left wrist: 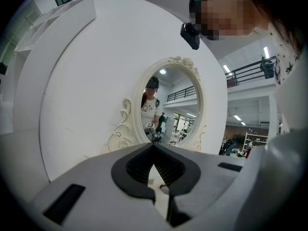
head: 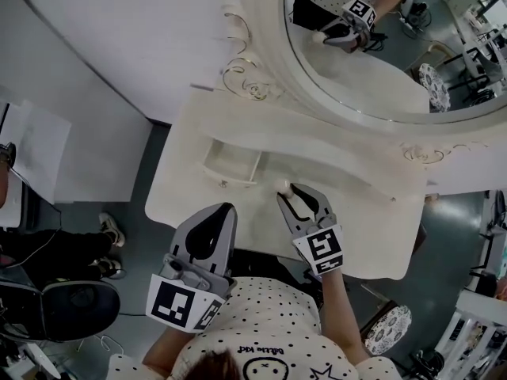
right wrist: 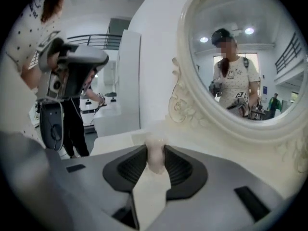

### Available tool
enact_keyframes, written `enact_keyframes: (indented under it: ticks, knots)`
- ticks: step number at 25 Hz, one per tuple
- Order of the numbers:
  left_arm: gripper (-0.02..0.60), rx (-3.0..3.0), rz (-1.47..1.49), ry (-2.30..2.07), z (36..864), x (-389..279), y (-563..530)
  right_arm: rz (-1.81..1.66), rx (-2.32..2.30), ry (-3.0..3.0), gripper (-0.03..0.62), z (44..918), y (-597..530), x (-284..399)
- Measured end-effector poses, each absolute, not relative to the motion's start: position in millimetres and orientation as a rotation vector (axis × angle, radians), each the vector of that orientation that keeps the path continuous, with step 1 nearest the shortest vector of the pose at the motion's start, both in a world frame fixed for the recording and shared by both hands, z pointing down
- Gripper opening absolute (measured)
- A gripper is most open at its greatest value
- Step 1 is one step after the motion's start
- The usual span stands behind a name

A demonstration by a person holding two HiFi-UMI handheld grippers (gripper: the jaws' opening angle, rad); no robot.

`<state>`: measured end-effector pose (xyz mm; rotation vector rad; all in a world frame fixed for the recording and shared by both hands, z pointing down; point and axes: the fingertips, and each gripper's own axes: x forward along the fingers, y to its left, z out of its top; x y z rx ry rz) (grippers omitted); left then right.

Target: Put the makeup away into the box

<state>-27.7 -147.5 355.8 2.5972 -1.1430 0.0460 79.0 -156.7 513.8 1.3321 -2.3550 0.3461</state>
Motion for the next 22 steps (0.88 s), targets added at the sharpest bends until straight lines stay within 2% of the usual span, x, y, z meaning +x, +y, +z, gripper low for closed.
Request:
enact_keyframes:
  ticks: [12, 22]
  knots:
    - [0.005, 2.697, -0.054, -1.076, 329, -28, -127, 0.084, 1.888, -2.579, 0.124, 326, -115, 111]
    - [0.005, 2.779, -0.115, -0.99, 312, -22, -111, 0.079, 2.114, -2.577, 0.124, 282, -33, 122]
